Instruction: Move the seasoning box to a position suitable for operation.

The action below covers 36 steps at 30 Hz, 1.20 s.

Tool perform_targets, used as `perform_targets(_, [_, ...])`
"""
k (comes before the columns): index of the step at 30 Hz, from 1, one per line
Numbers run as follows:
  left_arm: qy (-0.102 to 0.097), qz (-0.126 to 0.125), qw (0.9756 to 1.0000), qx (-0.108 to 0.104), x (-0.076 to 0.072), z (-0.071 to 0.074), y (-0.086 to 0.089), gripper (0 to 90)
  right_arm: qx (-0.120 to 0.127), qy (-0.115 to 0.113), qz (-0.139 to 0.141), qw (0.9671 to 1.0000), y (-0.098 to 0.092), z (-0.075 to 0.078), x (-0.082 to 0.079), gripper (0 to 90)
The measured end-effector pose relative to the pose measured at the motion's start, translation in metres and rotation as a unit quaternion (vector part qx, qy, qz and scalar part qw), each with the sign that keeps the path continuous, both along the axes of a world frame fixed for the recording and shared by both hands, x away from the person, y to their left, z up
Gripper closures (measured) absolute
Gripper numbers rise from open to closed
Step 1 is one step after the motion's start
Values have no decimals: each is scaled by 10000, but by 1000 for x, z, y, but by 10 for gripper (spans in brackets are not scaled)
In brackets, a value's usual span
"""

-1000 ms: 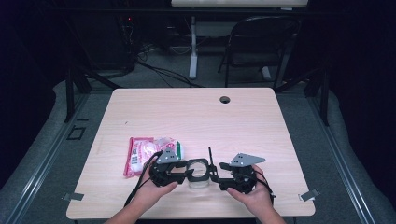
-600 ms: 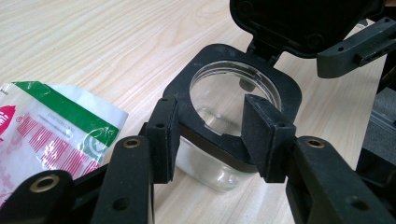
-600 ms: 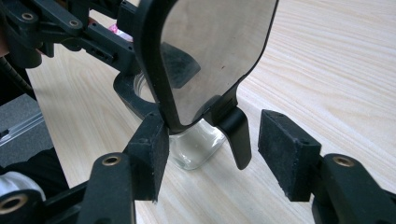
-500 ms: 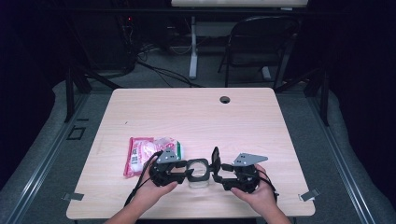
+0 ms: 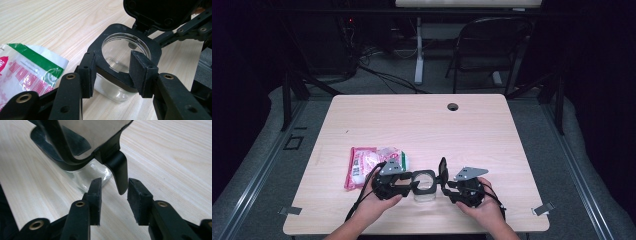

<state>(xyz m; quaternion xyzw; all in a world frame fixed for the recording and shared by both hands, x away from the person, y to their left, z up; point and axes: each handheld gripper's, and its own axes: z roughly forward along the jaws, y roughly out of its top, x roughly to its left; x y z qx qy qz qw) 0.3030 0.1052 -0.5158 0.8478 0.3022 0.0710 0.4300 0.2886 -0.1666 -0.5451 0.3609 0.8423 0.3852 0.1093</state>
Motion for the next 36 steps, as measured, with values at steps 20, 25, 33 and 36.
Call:
perform_targets(20, [-266,138,9996,3,0,5,9,562,331,174,-266,9989,-4,-4,13,829])
perform_targets(25, [-369,294,9989,24,0,8,19,572,362,106,-378,9986,-5,-2,20,855])
perform_targets(33, [-473,716,9963,-38,7,15,48,571,531,142,-552,9970,-7,-5,39,858])
perform_targets(36, [-458,886,9950,-14,11,15,61,561,541,147,-574,9968,-6,-5,43,856])
